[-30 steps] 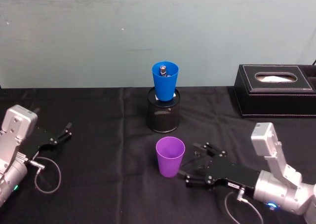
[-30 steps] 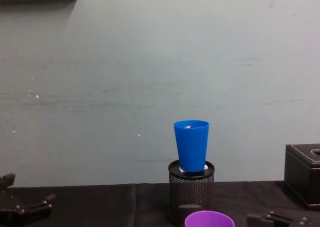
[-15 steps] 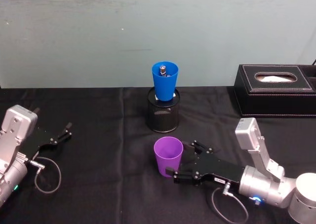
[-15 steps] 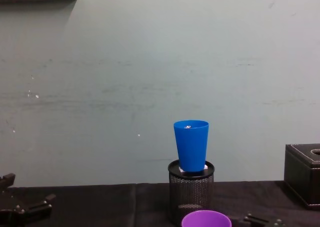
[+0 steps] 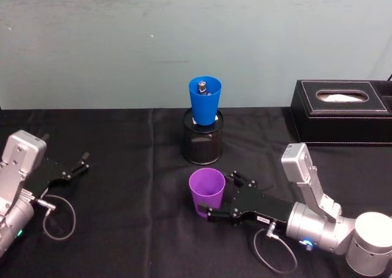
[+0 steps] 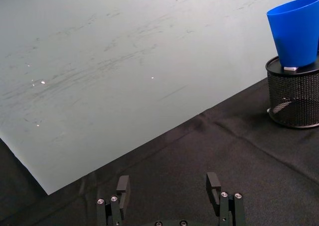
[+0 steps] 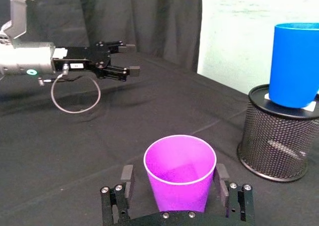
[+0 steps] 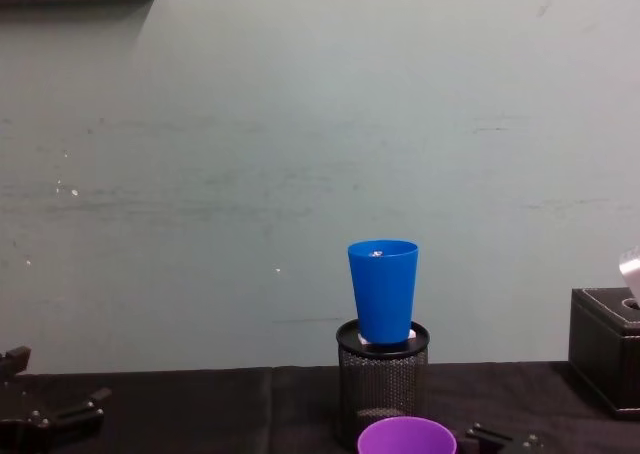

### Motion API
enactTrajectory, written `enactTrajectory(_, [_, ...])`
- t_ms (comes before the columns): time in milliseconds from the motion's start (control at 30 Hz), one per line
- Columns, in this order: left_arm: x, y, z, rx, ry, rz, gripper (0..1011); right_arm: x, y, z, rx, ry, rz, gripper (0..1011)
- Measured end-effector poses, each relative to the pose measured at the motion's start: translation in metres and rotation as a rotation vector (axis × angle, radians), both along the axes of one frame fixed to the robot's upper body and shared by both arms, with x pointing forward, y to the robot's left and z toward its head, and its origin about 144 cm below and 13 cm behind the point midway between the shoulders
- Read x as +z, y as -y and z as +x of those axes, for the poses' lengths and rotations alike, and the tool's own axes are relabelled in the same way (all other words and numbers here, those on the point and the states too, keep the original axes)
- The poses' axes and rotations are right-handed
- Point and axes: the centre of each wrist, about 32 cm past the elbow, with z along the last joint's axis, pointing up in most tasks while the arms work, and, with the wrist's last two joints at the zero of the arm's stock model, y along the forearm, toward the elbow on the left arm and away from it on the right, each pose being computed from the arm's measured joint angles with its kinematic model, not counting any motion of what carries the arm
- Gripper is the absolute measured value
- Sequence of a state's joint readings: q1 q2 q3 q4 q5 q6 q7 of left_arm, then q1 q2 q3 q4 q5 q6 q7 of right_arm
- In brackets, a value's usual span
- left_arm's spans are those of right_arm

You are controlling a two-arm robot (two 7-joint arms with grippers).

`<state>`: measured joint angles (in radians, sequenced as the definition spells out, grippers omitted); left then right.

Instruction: Pick up one cup with a gripper and tap it against the other cup.

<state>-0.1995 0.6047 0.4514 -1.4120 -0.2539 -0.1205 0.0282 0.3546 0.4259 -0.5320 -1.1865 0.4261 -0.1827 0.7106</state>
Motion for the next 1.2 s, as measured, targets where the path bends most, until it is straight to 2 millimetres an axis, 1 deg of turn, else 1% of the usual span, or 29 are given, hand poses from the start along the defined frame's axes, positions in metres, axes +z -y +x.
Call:
enactTrajectory(333, [0.0, 0.0, 0.0, 0.0, 0.0, 0.0, 1000, -0.0026, -0.0032, 0.0038, -0.023, 0.031, 0.006, 1003])
enactTrajectory(967, [0.0, 0.0, 0.0, 0.0, 0.0, 0.0, 1000, -0.0067, -0.0085, 0.0076, -0.042, 0.017, 0.049, 1003])
enactTrajectory(1067, [0.0, 0.0, 0.0, 0.0, 0.0, 0.0, 1000, -0.0066, -0.0083, 0.0075, -0.041, 0.017, 0.049, 981])
enactTrajectory(1167, [0.0, 0.0, 0.0, 0.0, 0.0, 0.0, 1000, -0.0065, -0.0081, 0.0075, -0.041, 0.018, 0.048, 908])
enactTrajectory(1200, [0.0, 0.0, 0.0, 0.0, 0.0, 0.0, 1000, -0.0065, -0.0081, 0.0075, -0.041, 0.018, 0.048, 869])
